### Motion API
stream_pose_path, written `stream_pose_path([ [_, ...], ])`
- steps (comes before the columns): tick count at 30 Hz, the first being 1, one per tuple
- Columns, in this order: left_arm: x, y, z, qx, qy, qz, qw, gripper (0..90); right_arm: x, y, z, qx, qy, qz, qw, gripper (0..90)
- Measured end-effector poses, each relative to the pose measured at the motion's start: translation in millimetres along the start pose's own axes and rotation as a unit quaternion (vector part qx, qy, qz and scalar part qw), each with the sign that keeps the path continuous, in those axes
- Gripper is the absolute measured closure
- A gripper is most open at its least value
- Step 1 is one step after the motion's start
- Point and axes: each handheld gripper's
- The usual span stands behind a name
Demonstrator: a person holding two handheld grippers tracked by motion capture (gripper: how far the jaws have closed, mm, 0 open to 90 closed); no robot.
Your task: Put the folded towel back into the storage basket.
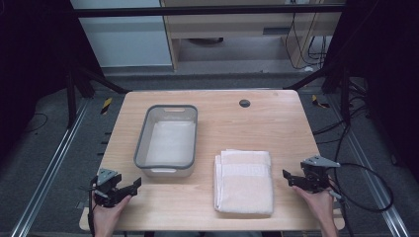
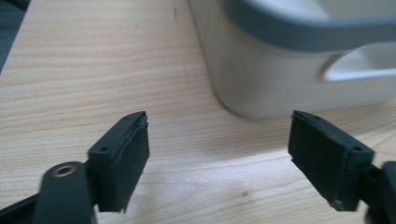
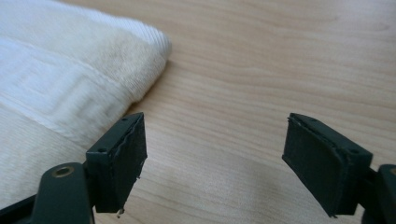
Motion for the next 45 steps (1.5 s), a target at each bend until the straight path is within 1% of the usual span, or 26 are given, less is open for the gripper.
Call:
stream_pose_path([
  [1,0.4,2.0,2.0,-0.004,0.001,0.007,1.0,21.1,0.1,1.4,0.6,-0.002,0.002,0.007,1.0,21.0],
  [2,0.9,3.8,4.0,-0.007,0.002,0.012,0.9999,21.2,0.5,3.9,0.2,0.003,-0.007,0.012,0.9999,20.6],
  [3,1.5,4.9,6.2,-0.011,0.003,0.02,0.9997,21.3,0.5,5.5,1.2,0.004,-0.006,0.016,0.9998,20.5],
  [4,2.1,5.8,8.2,-0.016,0.002,0.022,0.9996,21.4,0.3,7.3,1.1,0.004,-0.012,0.02,0.9997,20.3],
  [5,2.1,5.8,8.2,-0.016,0.002,0.022,0.9996,21.6,0.3,7.3,1.1,0.004,-0.012,0.02,0.9997,20.3],
  [6,2.8,6.5,12.5,-0.02,-0.003,0.026,0.9994,22.2,0.0,9.7,1.7,0.005,-0.017,0.024,0.9996,19.8],
  [9,3.0,6.6,16.3,-0.025,-0.005,0.025,0.9994,23.3,0.2,12.0,1.7,0.007,-0.017,0.03,0.9994,20.0],
  [10,3.4,7.3,19.5,-0.028,-0.006,0.028,0.9992,24.1,1.0,13.8,0.6,0.008,-0.016,0.035,0.9992,20.6],
  [11,3.4,7.3,19.5,-0.028,-0.006,0.028,0.9992,24.2,1.6,14.4,0.0,0.009,-0.015,0.039,0.9991,21.0],
  [12,4.0,7.9,21.9,-0.033,-0.006,0.031,0.999,24.7,2.2,14.6,-0.6,0.009,-0.013,0.04,0.999,21.4],
  [14,4.5,7.5,24.4,-0.041,-0.005,0.029,0.9987,25.2,3.4,15.4,-2.9,0.01,-0.013,0.042,0.999,21.8],
  [15,4.5,7.5,24.4,-0.041,-0.005,0.029,0.9987,25.4,3.4,15.4,-2.9,0.01,-0.013,0.042,0.999,21.8],
  [17,4.8,6.7,29.3,-0.05,-0.009,0.028,0.9983,25.8,4.8,16.7,-6.0,0.011,-0.006,0.044,0.999,21.9],
  [19,5.0,6.6,31.2,-0.052,-0.011,0.03,0.9981,26.5,5.8,17.6,-6.9,0.012,-0.006,0.044,0.9989,21.9],
  [21,6.2,6.0,35.1,-0.059,-0.013,0.031,0.9977,26.5,8.7,19.7,-7.6,0.01,-0.004,0.049,0.9987,21.9],
  [22,7.4,5.7,39.6,-0.065,-0.016,0.034,0.9972,26.7,11.5,21.5,-7.9,0.013,-0.011,0.056,0.9983,22.2],
  [25,9.6,5.4,46.1,-0.071,-0.02,0.035,0.9966,26.7,14.4,24.2,-8.3,0.016,-0.013,0.064,0.9977,22.4],
  [27,10.1,5.2,47.5,-0.073,-0.021,0.036,0.9965,26.8,16.0,25.7,-9.1,0.02,-0.015,0.066,0.9975,22.8],
  [30,13.1,5.4,53.8,-0.076,-0.03,0.039,0.9959,27.1,18.8,27.2,-9.5,0.023,-0.013,0.071,0.9972,23.2],
  [32,14.9,5.9,55.7,-0.08,-0.028,0.041,0.9956,27.2,20.7,27.9,-10.0,0.026,-0.015,0.076,0.9966,23.4],
  [33,14.9,5.9,55.7,-0.08,-0.028,0.041,0.9956,27.1,21.7,27.9,-9.8,0.028,-0.012,0.077,0.9965,23.4],
  [35,16.7,7.1,57.7,-0.082,-0.028,0.043,0.9953,27.2,22.8,28.1,-9.8,0.028,-0.009,0.077,0.9966,23.3],
  [36,18.2,8.4,60.5,-0.087,-0.03,0.044,0.9948,27.2,25.6,28.3,-10.1,0.029,-0.008,0.079,0.9964,23.3],
  [39,19.4,9.2,63.1,-0.087,-0.034,0.046,0.9945,27.2,28.2,28.9,-9.3,0.03,-0.009,0.079,0.9964,23.3],
  [41,21.1,9.4,65.7,-0.092,-0.035,0.045,0.9941,27.3,32.1,30.0,-8.5,0.033,-0.012,0.082,0.996,23.3],
  [45,27.2,10.5,71.5,-0.096,-0.039,0.05,0.9934,28.1,39.4,30.8,-9.6,0.036,-0.007,0.082,0.9959,23.4],
])
Point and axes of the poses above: each handheld gripper's, and its own axes: y roughly backward along the jaws, x roughly out of its top, z roughly to its right, and after that the axes turned 2 degrees about -x, right-handed
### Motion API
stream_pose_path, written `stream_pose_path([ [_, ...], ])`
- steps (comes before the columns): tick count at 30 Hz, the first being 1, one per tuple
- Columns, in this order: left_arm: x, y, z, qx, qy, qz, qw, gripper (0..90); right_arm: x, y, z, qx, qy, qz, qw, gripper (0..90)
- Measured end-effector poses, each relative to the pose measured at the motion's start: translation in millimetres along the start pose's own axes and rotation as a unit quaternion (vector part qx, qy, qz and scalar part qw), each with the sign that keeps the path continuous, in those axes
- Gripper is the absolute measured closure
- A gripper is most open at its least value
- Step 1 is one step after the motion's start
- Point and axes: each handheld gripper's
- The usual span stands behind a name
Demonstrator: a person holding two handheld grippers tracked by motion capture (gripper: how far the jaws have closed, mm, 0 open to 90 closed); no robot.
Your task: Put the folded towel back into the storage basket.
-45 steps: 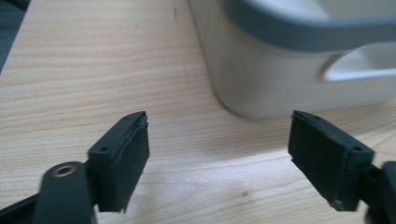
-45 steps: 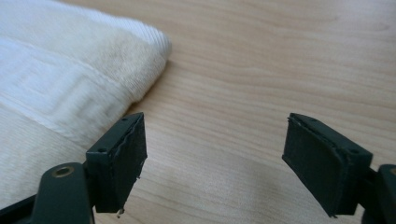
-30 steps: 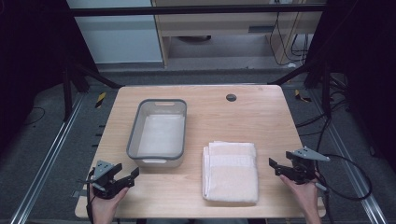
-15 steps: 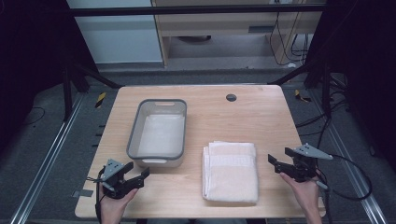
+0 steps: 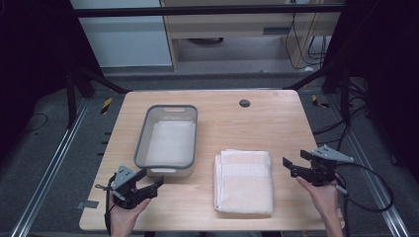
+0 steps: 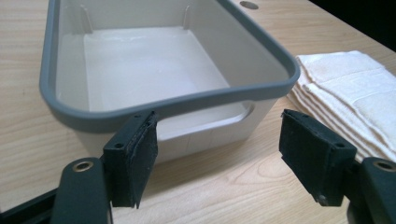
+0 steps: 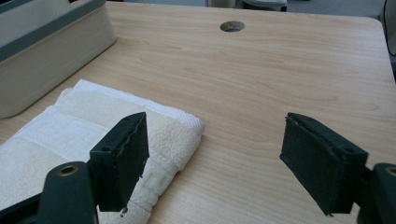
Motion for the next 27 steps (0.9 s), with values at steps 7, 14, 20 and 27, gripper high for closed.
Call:
stream_pose_path([
  [7,15.9,-5.0,18.4,-0.015,-0.016,0.016,0.9996,28.9,15.5,-3.3,-3.1,0.011,0.0,0.011,0.9999,23.4],
  [14,24.9,-14.5,34.8,-0.029,-0.026,0.019,0.9991,29.7,23.8,-4.0,-5.9,0.018,-0.001,0.015,0.9997,23.4],
  [20,29.1,-24.0,53.3,-0.042,-0.041,0.014,0.9982,30.6,29.2,-8.0,-9.4,0.024,0.0,0.013,0.9996,23.3],
  [27,31.1,-35.1,70.2,-0.057,-0.056,0.004,0.9968,31.6,31.6,-17.7,-13.4,0.031,0.006,0.005,0.9995,23.4],
])
Point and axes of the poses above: each handheld gripper's, and its own axes: y roughly backward along the jaws, x roughly out of its top, z roughly to its right, and after that the axes turned 2 degrees about -x, right-handed
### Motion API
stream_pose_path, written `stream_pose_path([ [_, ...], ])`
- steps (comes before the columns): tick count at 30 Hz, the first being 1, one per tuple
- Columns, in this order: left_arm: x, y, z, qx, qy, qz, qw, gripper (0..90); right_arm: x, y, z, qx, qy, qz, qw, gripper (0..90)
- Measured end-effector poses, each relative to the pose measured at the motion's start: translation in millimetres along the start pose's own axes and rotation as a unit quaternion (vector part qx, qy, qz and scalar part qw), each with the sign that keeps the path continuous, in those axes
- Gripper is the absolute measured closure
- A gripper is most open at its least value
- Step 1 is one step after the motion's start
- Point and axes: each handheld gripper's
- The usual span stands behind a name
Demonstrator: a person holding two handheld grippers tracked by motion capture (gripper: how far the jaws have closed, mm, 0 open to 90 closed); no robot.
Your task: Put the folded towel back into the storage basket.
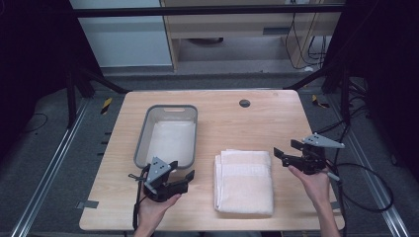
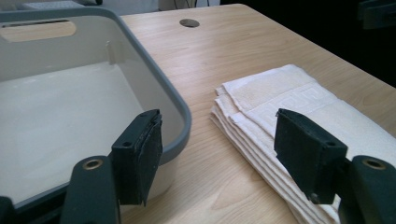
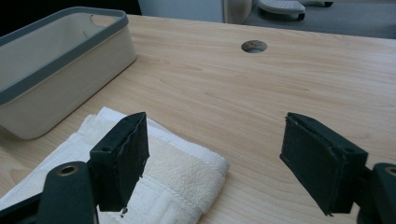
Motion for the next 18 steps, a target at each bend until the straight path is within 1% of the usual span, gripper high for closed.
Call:
stream_pose_path([
  [2,0.5,-5.5,6.3,-0.006,-0.005,-0.004,1.0,31.7,-0.5,-3.1,-0.6,0.003,0.0,-0.005,1.0,23.5],
  [3,0.5,-5.5,6.3,-0.006,-0.005,-0.004,1.0,31.7,-0.5,-3.1,-0.6,0.003,0.0,-0.005,1.0,23.5],
  [4,0.4,-9.0,9.8,-0.01,-0.008,-0.008,0.9999,31.8,-1.4,-5.6,-0.9,0.003,0.001,-0.009,1.0,23.8],
  [7,0.2,-12.3,12.9,-0.012,-0.012,-0.011,0.9998,31.8,-2.0,-7.4,-1.0,0.004,0.001,-0.011,0.9999,23.9],
  [10,-1.1,-19.1,18.2,-0.018,-0.015,-0.018,0.9996,32.0,-3.8,-10.9,-1.3,0.009,-0.001,-0.015,0.9998,24.1],
  [13,-2.0,-22.6,21.0,-0.022,-0.017,-0.022,0.9994,31.8,-5.3,-12.6,-1.6,0.009,0.001,-0.017,0.9998,24.2],
  [14,-3.4,-26.2,24.0,-0.027,-0.016,-0.026,0.9992,31.8,-7.3,-14.7,-3.0,0.008,0.008,-0.022,0.9997,24.3],
  [15,-4.2,-28.1,25.8,-0.029,-0.016,-0.027,0.9991,31.6,-7.7,-15.5,-4.0,0.007,0.01,-0.024,0.9996,24.4],
  [18,-6.9,-32.8,30.5,-0.033,-0.023,-0.035,0.9986,31.1,-9.5,-17.6,-7.2,0.013,0.013,-0.025,0.9995,24.7],
])
Point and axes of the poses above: each handheld gripper's, and its own axes: y roughly backward along the jaws, x roughly out of its top, z roughly to its right, and after that the axes turned 2 degrees about -x, right-handed
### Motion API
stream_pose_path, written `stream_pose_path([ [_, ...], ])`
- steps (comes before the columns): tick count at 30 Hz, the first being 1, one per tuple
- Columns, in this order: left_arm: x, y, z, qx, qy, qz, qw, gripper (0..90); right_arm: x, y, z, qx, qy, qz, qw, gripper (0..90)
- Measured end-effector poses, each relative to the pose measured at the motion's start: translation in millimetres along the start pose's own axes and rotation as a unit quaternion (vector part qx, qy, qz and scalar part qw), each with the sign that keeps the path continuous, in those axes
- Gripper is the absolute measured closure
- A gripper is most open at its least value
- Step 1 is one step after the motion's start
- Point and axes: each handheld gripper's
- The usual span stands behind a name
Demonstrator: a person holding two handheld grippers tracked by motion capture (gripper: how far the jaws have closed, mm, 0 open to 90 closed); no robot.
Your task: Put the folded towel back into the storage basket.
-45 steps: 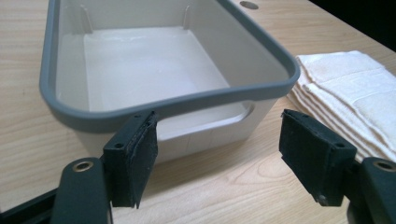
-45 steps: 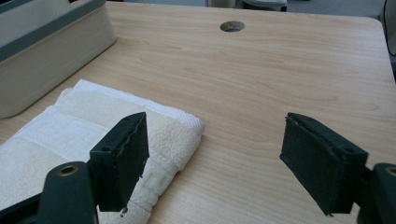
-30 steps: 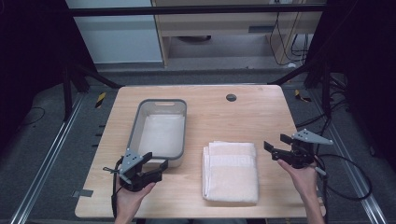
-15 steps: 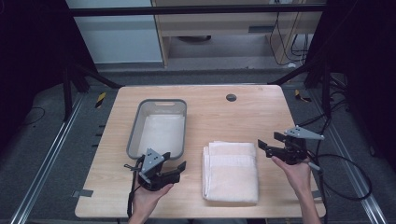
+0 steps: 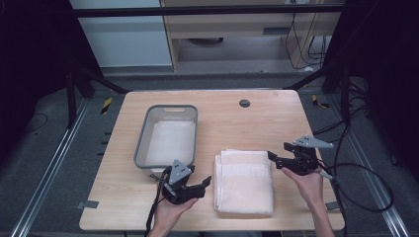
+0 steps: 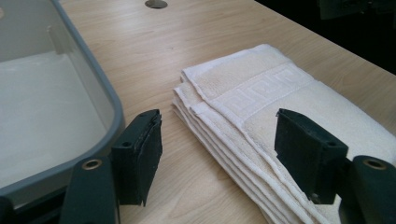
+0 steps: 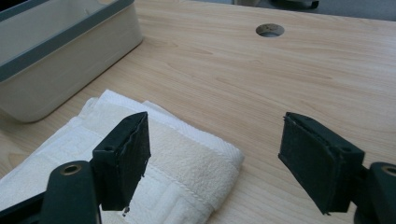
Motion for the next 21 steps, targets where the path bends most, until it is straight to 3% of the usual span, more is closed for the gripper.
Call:
stream_pose_path([
  [20,-16.7,-27.6,18.4,-0.024,-0.011,-0.051,0.9984,26.4,-11.5,-14.2,-9.3,0.01,0.013,-0.031,0.9994,26.9],
  [21,-17.4,-29.1,18.8,-0.025,-0.011,-0.054,0.9982,25.9,-13.3,-15.0,-8.9,0.014,0.005,-0.031,0.9994,27.1],
])
Point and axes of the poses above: each handheld gripper's, and its own axes: y roughly backward along the jaws, x roughly out of its top, z roughly to its right, and after that the axes turned 2 degrees about -x, right-handed
